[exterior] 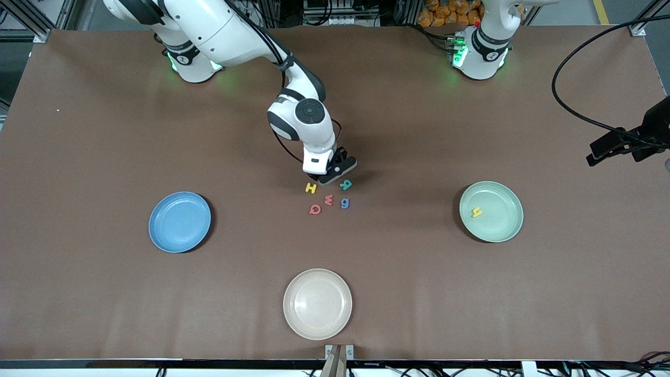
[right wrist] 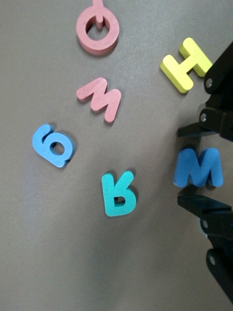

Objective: Sort uppercase to blue plate, lowercase to green plate
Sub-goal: 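Lower the right gripper and grasp the blue uppercase M, then carry the blue M to the blue plate with the right gripper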

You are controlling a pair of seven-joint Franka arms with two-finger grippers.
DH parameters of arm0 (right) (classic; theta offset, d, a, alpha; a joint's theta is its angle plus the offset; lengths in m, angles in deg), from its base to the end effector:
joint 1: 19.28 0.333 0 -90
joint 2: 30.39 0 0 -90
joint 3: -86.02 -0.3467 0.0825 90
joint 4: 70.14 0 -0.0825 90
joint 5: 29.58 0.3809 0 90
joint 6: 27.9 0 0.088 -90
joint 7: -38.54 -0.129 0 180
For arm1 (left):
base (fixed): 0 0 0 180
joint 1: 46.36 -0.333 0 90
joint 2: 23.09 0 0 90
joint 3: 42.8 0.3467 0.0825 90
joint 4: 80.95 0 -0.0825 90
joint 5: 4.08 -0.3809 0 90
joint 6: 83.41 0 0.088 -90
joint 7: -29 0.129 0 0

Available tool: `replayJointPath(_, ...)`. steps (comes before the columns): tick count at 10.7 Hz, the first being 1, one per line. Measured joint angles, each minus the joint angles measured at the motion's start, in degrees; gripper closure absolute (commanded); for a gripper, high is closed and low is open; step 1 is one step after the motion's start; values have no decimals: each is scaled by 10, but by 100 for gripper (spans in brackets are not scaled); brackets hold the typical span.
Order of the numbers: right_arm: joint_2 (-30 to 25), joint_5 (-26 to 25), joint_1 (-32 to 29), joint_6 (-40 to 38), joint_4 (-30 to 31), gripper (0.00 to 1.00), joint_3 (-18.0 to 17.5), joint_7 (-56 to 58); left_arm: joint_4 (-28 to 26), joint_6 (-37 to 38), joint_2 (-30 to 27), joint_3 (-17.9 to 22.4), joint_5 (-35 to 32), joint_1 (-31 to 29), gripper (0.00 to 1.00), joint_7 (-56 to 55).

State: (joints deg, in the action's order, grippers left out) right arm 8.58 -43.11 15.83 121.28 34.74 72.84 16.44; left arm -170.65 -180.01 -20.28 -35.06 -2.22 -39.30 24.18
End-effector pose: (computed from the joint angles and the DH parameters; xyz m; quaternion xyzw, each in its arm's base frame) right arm 0.4565 0.4977 0.1820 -0.9543 -0.2928 -0.0462 0.0379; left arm 0.5804 0.0011 0.6189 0.9981 0.0490 0.0354 0.0142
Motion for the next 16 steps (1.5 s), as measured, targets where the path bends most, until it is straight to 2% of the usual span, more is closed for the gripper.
replayJointPath(4, 0, 0, -1, -10, -6, 100, 1, 8, 0, 1, 0, -4, 0, 6, 0, 0)
replayJointPath(6, -10, 5, -12, -54, -19, 100, 0, 8, -2, 3, 0, -14, 0, 12, 0, -1)
replayJointPath(9, -89, 82, -57, -150, -35, 100, -12, 15, -3, 13, 1, -27, 0, 14, 0, -1)
replayJointPath(12, -190, 126, -148, -280, -36, 100, -16, 24, -6, 25, 2, -41, 0, 14, 0, -1)
replayJointPath(16, -246, 128, -289, -400, -32, 100, -13, 38, -25, 26, 6, -64, 0, 17, 0, 4)
